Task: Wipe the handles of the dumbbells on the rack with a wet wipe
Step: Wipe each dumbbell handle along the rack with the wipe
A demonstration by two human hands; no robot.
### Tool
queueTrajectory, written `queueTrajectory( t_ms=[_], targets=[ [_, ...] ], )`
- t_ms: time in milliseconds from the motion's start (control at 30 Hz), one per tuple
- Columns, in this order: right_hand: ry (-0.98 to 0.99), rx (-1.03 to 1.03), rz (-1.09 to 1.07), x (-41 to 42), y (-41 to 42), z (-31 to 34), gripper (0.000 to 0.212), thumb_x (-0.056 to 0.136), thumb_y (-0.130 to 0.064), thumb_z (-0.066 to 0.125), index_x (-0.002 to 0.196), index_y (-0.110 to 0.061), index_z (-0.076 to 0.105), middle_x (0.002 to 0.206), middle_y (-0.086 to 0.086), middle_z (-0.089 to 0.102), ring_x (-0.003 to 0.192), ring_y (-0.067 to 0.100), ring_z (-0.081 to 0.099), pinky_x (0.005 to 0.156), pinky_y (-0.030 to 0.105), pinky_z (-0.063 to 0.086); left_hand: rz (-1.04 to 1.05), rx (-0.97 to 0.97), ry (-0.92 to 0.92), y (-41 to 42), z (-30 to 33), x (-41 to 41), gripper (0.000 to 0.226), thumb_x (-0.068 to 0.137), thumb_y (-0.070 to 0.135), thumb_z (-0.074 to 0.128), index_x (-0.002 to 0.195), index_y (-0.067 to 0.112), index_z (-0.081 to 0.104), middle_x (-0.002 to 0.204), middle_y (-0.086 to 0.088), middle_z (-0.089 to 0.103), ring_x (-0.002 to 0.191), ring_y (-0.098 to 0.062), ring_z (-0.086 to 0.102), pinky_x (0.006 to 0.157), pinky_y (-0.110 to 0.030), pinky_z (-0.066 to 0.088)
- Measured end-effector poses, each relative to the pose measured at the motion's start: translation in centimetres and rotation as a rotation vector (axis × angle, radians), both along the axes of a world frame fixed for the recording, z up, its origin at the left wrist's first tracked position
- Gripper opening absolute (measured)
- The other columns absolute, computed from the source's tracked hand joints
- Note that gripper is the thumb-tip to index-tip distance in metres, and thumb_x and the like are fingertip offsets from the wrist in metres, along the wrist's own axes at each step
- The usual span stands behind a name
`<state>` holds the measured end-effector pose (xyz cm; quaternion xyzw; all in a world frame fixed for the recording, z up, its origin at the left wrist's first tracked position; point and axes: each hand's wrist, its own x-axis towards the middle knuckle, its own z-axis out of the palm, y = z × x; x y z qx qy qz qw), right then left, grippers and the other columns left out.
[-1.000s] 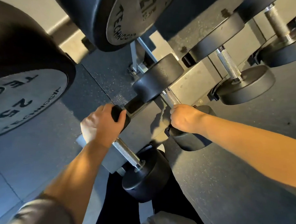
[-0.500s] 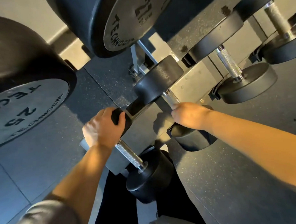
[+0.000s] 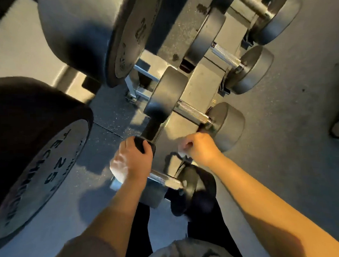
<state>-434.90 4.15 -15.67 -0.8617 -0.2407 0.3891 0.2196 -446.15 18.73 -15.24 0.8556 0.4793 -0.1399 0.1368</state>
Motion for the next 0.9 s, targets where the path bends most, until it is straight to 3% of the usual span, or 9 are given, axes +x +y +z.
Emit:
queueTrajectory(
  t_ms=[67,133,233,300,400,533,633,733,900],
  targets=[
    [0.030,-0.169,-0.039,-4.6,-0.7,0.1,0.018,0.091,-0.007,0.052,0.094,-0.007,0.070,0.101,0.012,0.068,0.099,0.024,0.061,0.081,0.027,0.044,-0.055,-0.051,-0.042,0.3,0.3,-0.1,0.042,0.093,0.047,0.047,0.129,0.025,0.050,0.123,-0.004,0.057,0.102,-0.030,0.060,0.070,-0.035,0.039],
    [-0.021,-0.353,0.212,-8.8,-0.6,-0.3,0.016,0.094,-0.016,0.048,0.095,-0.009,0.062,0.107,0.014,0.061,0.109,0.030,0.056,0.082,0.028,0.038,-0.173,-0.114,-0.095,0.7,0.5,-1.1,0.044,0.092,0.048,0.050,0.131,0.028,0.049,0.130,-0.003,0.052,0.109,-0.029,0.056,0.075,-0.037,0.043],
    [-0.129,-0.650,0.469,-13.2,0.7,-1.3,0.038,0.098,-0.011,0.040,0.134,0.003,0.041,0.138,0.022,0.044,0.128,0.034,0.041,0.107,0.034,0.029,-0.430,-0.188,-0.160,1.9,0.5,-3.8,0.057,0.088,0.055,0.054,0.137,0.030,0.040,0.144,-0.001,0.035,0.121,-0.028,0.046,0.083,-0.043,0.047],
    [-0.279,-0.734,0.475,-14.3,1.4,-1.5,0.040,0.100,-0.014,0.038,0.139,-0.003,0.038,0.141,0.015,0.044,0.131,0.031,0.037,0.110,0.036,0.026,-0.524,-0.188,-0.165,2.7,0.4,-5.3,0.067,0.084,0.062,0.054,0.141,0.033,0.035,0.148,0.000,0.028,0.124,-0.027,0.044,0.083,-0.045,0.047],
    [-0.380,-0.746,0.416,-15.1,1.2,-0.5,0.034,0.098,-0.022,0.041,0.131,-0.018,0.049,0.132,0.002,0.050,0.125,0.024,0.036,0.098,0.032,0.029,-0.542,-0.168,-0.188,3.2,0.0,-5.6,0.067,0.082,0.061,0.059,0.138,0.031,0.041,0.143,-0.004,0.036,0.118,-0.032,0.049,0.077,-0.045,0.048],
    [-0.367,-0.820,0.489,-17.2,0.9,-0.3,0.041,0.098,-0.025,0.043,0.135,-0.011,0.046,0.140,0.011,0.041,0.130,0.029,0.032,0.099,0.032,0.028,-0.575,-0.097,-0.303,2.9,-1.1,-5.9,0.058,0.078,0.057,0.062,0.125,0.023,0.057,0.131,-0.010,0.051,0.092,-0.038,0.061,0.061,-0.042,0.049],
    [-0.349,-0.648,0.264,-15.8,1.3,-0.2,0.031,0.080,-0.021,0.068,0.106,-0.004,0.067,0.110,0.015,0.062,0.108,0.030,0.051,0.086,0.030,0.031,-0.580,-0.067,-0.348,2.9,-1.4,-5.9,0.059,0.077,0.059,0.053,0.121,0.021,0.060,0.125,-0.010,0.055,0.082,-0.037,0.064,0.057,-0.039,0.049],
    [-0.219,-0.589,0.146,-13.7,1.2,-0.4,0.027,0.091,-0.009,0.049,0.114,-0.011,0.061,0.114,0.008,0.056,0.111,0.027,0.046,0.080,0.028,0.027,-0.581,-0.055,-0.352,2.7,-1.3,-5.9,0.059,0.077,0.060,0.049,0.120,0.021,0.061,0.123,-0.010,0.056,0.079,-0.037,0.063,0.057,-0.038,0.048],
    [-0.088,-0.748,0.258,-10.6,2.9,-2.2,0.025,0.098,-0.025,0.045,0.119,-0.025,0.058,0.117,-0.002,0.055,0.112,0.020,0.049,0.089,0.028,0.031,-0.552,-0.035,-0.344,2.6,-1.3,-5.7,0.061,0.075,0.062,0.046,0.121,0.024,0.061,0.126,-0.006,0.054,0.084,-0.036,0.064,0.061,-0.039,0.046]
  ],
)
